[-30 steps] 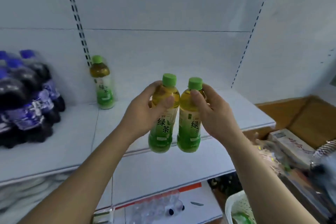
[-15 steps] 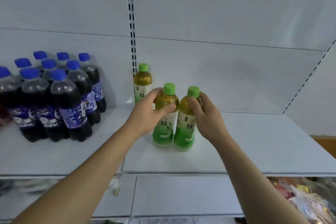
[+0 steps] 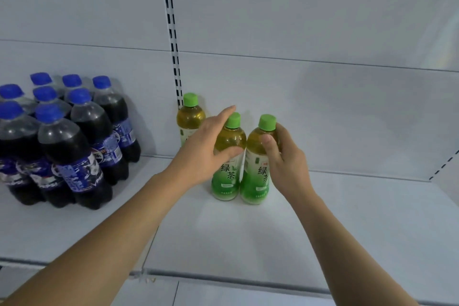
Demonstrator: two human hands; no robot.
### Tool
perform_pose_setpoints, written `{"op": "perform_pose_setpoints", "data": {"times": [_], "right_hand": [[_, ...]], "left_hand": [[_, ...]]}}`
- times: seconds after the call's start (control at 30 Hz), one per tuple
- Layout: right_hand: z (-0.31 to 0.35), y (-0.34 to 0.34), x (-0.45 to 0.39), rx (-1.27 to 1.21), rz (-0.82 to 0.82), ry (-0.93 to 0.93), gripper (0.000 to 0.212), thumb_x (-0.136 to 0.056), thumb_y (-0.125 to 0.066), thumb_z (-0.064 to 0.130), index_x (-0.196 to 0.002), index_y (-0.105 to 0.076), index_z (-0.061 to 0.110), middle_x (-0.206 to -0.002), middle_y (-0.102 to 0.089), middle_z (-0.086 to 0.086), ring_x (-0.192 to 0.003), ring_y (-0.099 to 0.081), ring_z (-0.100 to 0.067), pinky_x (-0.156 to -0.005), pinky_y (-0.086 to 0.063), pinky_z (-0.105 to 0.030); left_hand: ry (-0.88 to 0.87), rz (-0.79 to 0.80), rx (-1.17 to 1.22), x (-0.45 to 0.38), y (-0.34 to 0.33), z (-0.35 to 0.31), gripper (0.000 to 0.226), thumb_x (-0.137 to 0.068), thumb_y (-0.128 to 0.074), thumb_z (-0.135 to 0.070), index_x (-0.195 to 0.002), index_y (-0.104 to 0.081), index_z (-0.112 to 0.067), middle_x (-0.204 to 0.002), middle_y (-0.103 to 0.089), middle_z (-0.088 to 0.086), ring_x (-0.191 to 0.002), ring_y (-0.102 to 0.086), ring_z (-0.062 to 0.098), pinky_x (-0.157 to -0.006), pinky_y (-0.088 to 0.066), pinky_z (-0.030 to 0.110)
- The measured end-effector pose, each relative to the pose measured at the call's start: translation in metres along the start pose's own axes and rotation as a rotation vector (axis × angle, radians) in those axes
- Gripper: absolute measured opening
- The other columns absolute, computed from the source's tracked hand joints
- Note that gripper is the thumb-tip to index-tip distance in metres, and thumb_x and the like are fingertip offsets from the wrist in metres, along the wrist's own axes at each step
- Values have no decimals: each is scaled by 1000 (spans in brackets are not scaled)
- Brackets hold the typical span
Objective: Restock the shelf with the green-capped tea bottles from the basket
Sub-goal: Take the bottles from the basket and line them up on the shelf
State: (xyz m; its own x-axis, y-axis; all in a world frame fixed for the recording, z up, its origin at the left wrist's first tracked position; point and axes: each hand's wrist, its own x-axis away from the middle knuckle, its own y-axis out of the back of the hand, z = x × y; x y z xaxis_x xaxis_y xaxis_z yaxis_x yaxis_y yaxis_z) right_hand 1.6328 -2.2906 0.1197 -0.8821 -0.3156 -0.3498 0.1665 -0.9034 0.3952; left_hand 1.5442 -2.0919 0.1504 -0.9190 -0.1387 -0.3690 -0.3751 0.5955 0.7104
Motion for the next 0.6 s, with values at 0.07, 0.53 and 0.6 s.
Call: {"op": "perform_pose_setpoints", "data": {"times": [0.07,0.53,0.6], "right_hand": [[-1,0,-1,13,23,17,47,-111,-49,53,-154,-54,33,-113,-67,32,-105,-68,-1,-92,-51,-27],[-45,-16,18,298,89,75,131,-96,-83,29,-154,28,69,-157,-57,-1,-131,-64,-29,-103,-59,-55],[-45,-22,12,319,66,75,130,-98,-81,29,-155,29,67,-155,-58,-2,-130,-65,-30,-101,-59,-54]], "left_hand": [[-32,31,-98,1,3,-1,99,-91,-81,-48,-164,-14,-46,-162,-43,-3,-136,-50,10,-111,-46,36],[-391,-102,-839,-35,18,21,114,-74,-78,-76,-155,-41,-5,-155,-50,13,-153,-37,35,-130,-15,64],[-388,-99,-854,-43,18,25,113,-75,-78,-75,-155,-41,-4,-155,-50,13,-154,-36,35,-130,-14,63]]}}
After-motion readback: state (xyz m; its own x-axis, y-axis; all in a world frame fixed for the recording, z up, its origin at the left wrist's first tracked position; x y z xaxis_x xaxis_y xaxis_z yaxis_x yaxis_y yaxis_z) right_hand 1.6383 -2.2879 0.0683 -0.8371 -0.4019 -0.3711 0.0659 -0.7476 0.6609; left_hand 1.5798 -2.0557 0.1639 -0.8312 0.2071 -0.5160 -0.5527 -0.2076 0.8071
